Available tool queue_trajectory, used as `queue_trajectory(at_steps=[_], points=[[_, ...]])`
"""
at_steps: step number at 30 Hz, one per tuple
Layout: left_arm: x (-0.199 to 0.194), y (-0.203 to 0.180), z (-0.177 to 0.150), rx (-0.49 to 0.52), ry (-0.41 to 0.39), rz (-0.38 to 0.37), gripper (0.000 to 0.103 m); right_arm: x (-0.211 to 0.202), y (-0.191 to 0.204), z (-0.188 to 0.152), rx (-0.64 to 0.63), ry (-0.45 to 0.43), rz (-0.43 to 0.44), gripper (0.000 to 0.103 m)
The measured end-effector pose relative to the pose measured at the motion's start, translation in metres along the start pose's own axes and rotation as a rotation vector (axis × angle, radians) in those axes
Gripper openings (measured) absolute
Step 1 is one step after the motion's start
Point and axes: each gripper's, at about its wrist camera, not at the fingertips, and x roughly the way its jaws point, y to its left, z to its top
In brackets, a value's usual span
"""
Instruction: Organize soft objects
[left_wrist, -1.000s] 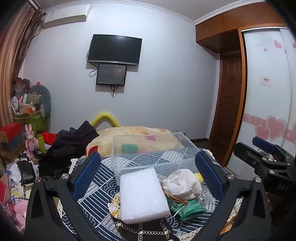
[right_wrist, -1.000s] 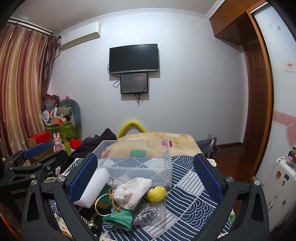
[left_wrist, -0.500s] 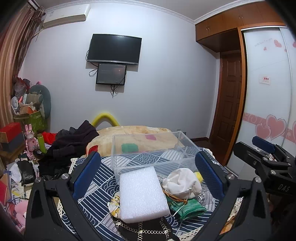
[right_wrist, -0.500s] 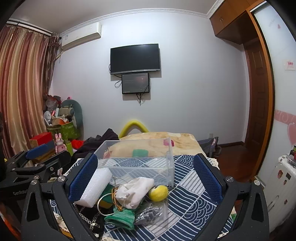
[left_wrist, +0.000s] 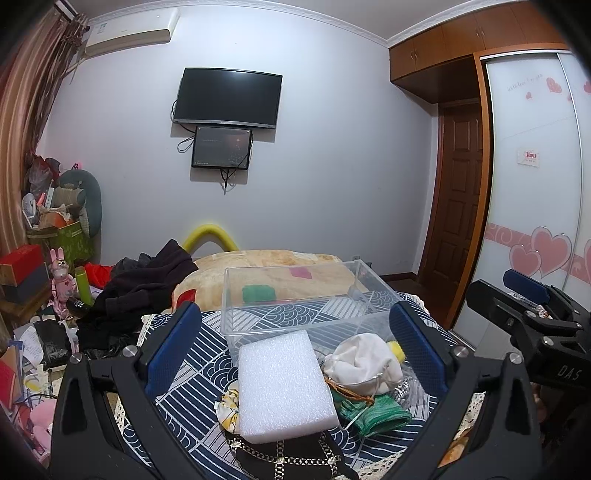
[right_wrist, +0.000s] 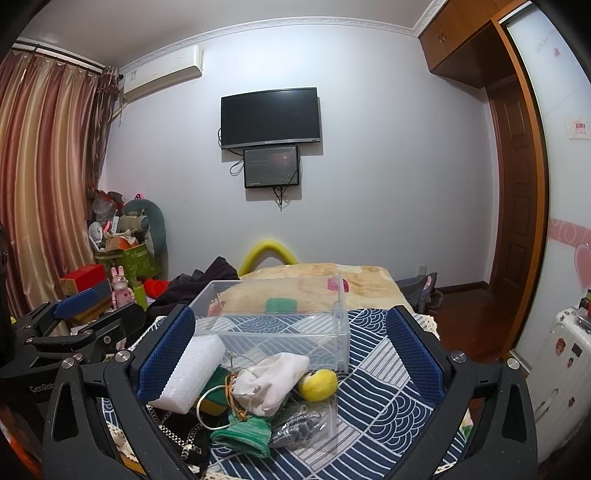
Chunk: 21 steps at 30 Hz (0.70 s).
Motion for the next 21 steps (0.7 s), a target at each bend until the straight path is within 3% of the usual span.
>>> queue_trajectory(at_steps=[21], points=[[-0.0014,0.0003,0.0005,-0.002,0.004,-0.003,0.103,-0.0043,0.0028,0.0002,0.003,-0.003,0.002,0.103]])
